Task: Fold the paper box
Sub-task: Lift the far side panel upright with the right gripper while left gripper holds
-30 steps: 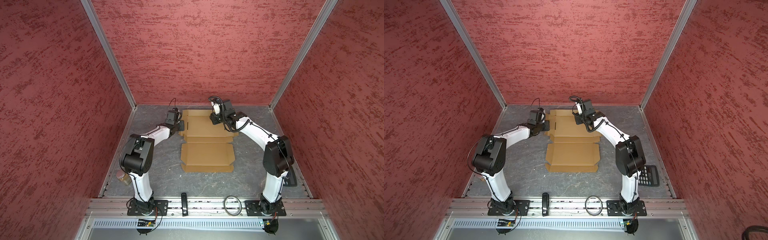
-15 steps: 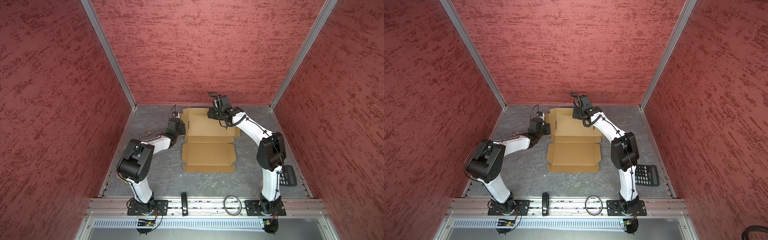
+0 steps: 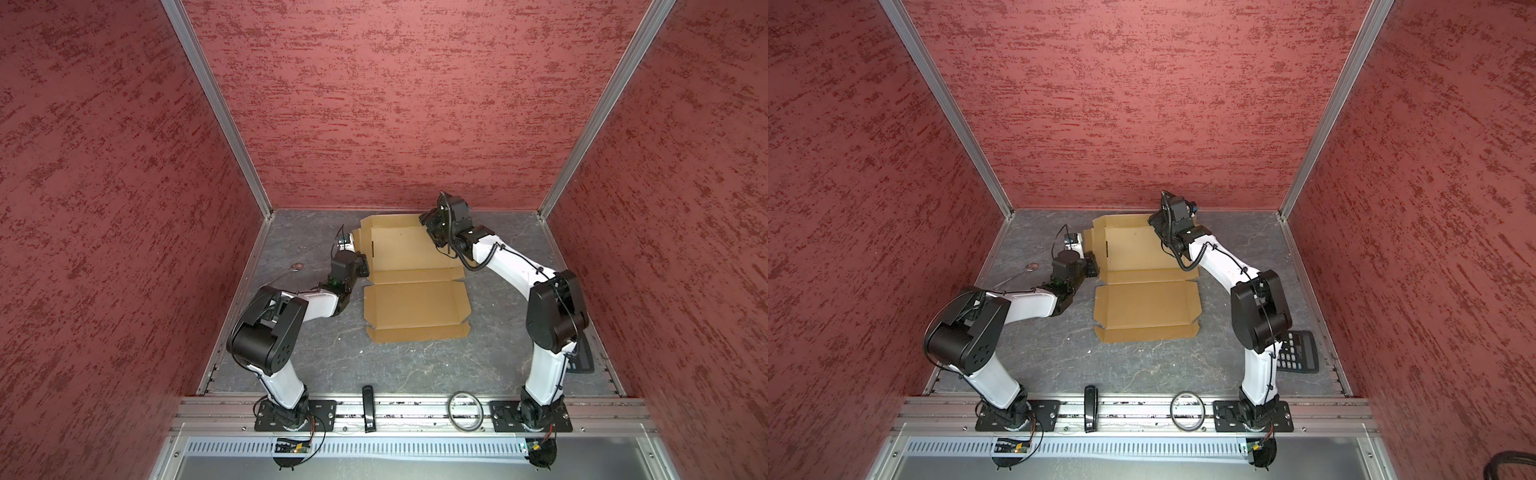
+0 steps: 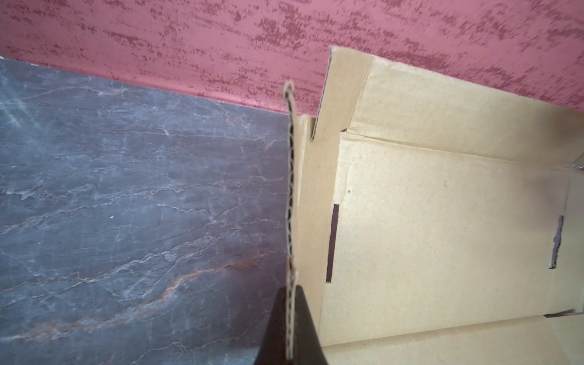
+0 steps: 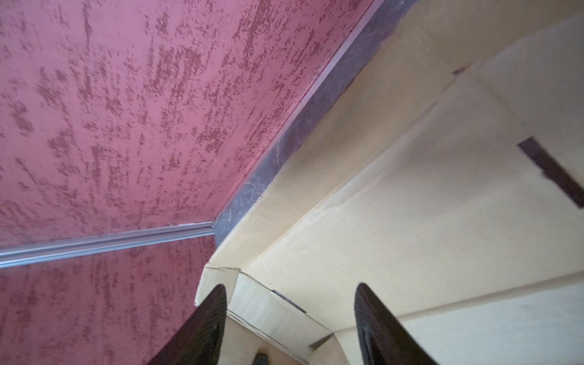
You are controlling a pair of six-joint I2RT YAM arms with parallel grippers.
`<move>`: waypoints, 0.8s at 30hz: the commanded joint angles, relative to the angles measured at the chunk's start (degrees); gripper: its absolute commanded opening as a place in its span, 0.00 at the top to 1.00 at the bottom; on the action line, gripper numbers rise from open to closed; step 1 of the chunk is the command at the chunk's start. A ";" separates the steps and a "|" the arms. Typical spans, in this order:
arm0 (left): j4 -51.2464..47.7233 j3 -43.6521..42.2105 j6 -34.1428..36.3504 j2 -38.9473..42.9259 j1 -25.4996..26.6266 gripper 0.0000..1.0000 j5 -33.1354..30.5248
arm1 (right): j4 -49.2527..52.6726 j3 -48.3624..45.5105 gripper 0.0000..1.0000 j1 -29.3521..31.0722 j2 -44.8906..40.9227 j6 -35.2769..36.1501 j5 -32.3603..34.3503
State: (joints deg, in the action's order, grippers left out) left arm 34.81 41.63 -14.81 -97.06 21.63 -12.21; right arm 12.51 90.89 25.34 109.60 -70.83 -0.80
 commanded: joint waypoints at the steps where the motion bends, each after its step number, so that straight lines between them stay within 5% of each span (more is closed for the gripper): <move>1: 7.14 -0.89 0.99 1.68 1.28 1.00 -1.27 | -3.82 0.00 0.35 -0.21 -0.21 -10.99 2.03; 24: 19.77 -6.90 2.59 -0.06 4.21 1.00 -5.80 | -10.31 -0.12 0.37 -0.89 3.77 -21.59 6.15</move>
State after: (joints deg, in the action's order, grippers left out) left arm 50.39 35.33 -12.56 -96.64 25.47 -16.93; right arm 5.30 90.89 24.88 112.49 -86.48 2.46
